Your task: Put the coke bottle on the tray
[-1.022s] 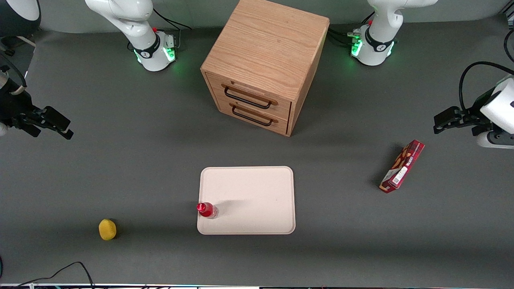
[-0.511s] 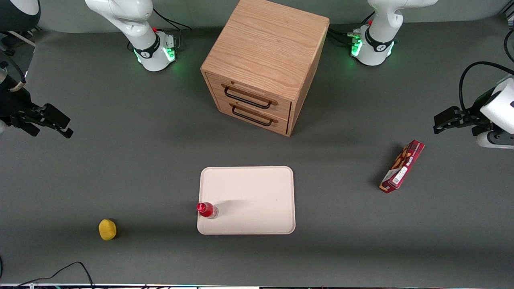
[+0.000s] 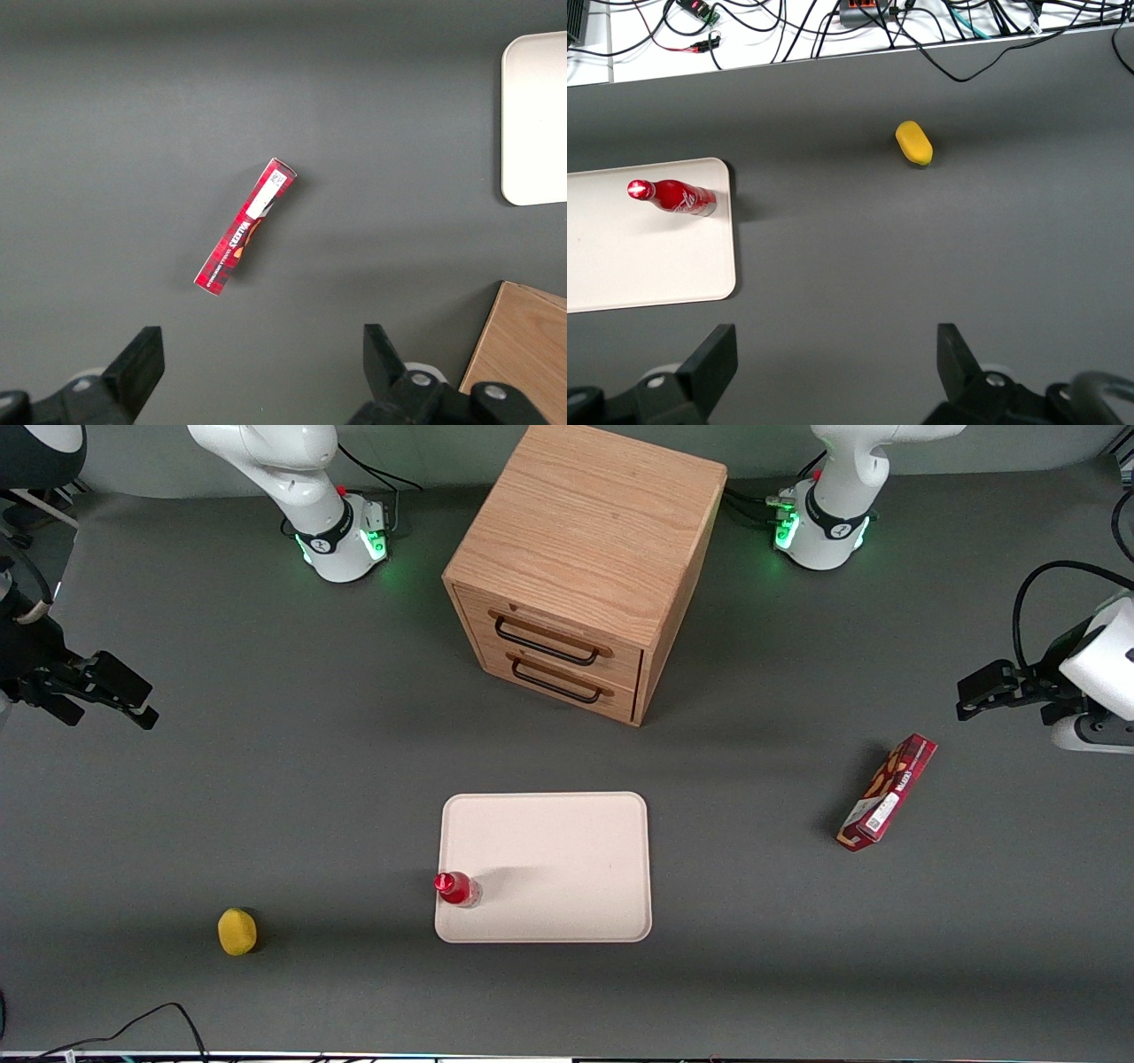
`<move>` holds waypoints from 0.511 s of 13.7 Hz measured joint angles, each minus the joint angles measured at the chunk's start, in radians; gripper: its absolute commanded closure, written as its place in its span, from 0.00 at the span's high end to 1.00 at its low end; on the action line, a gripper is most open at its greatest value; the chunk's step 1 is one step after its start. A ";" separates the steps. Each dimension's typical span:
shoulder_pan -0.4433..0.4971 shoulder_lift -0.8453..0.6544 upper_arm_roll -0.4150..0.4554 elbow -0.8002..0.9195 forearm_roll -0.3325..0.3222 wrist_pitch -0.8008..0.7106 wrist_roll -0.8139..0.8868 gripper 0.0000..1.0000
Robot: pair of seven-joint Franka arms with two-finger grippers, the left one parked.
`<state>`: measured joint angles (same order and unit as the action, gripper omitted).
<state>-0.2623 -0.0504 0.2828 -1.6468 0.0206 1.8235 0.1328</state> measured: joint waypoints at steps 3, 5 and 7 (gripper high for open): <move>0.001 0.002 0.000 0.000 0.000 0.000 -0.005 1.00; 0.025 0.004 -0.017 0.000 0.000 -0.001 -0.008 1.00; 0.100 0.004 -0.096 0.001 0.000 -0.001 -0.008 1.00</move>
<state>-0.1625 -0.0464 0.1872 -1.6458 0.0206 1.8224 0.1246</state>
